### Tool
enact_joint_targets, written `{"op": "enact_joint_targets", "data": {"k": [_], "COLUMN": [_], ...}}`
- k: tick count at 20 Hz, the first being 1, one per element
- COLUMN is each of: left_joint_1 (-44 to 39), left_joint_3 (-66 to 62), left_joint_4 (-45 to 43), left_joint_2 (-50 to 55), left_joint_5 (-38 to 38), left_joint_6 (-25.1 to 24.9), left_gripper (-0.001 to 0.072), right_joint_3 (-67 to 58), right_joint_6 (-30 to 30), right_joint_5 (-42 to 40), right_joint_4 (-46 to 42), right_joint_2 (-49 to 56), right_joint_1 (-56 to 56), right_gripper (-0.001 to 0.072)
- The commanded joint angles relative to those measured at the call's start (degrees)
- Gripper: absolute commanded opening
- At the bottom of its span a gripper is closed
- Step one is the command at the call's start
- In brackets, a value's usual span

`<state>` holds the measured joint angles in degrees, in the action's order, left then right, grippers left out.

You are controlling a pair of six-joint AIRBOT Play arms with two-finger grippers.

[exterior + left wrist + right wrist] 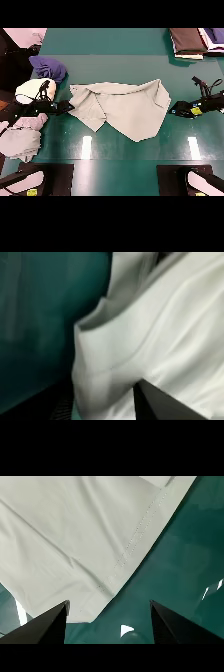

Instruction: Fold the shirts.

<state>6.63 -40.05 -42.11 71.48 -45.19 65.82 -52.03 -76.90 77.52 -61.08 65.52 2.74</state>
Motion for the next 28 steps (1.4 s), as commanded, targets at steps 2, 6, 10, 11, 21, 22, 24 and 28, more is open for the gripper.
{"op": "enact_joint_targets", "data": {"k": [2, 6, 10, 11, 21, 22, 24, 28], "left_joint_1": [0.07, 0.07, 0.07, 0.07, 0.07, 0.07, 0.04, -0.11], "left_joint_3": [-3.96, -13.46, -23.82, -24.76, -34.1, -37.2, -40.28, -39.85], "left_joint_4": [2.08, -0.48, -4.39, -4.39, -15.87, -17.38, -17.14, -16.15], "left_joint_2": [1.31, 0.87, 0.9, 0.9, 0.83, 0.61, -1.68, -3.85], "left_joint_5": [3.34, -1.81, -8.55, -8.72, -24.35, -29.49, -36.3, -37.77], "left_joint_6": [-0.31, -0.33, -0.31, -0.31, 0.22, 0.24, 0.24, 0.37], "left_gripper": [0.0156, 0.0027, 0.0027, 0.0028, 0.0027, 0.0027, 0.0027, 0.0027], "right_joint_3": [0.0, 0.0, 0.0, 0.0, -2.05, -3.52, -7.21, -16.24], "right_joint_6": [-0.17, -0.26, -0.7, -0.7, -0.68, -0.68, -0.63, -0.63], "right_joint_5": [-2.21, -3.48, -4.76, -5.97, -10.03, -6.93, -1.73, 0.04], "right_joint_4": [0.04, -1.53, -1.36, -1.33, -6.27, -9.97, -16.2, -17.03], "right_joint_2": [3.82, 6.75, 12.41, 13.73, 13.46, 11.37, 7.17, 4.87], "right_joint_1": [0.07, 0.11, -1.14, -2.32, -9.22, -8.02, -4.83, 1.22], "right_gripper": [0.058, 0.0578, 0.0575, 0.0574, 0.0014, 0.0014, 0.0013, 0.0013]}}
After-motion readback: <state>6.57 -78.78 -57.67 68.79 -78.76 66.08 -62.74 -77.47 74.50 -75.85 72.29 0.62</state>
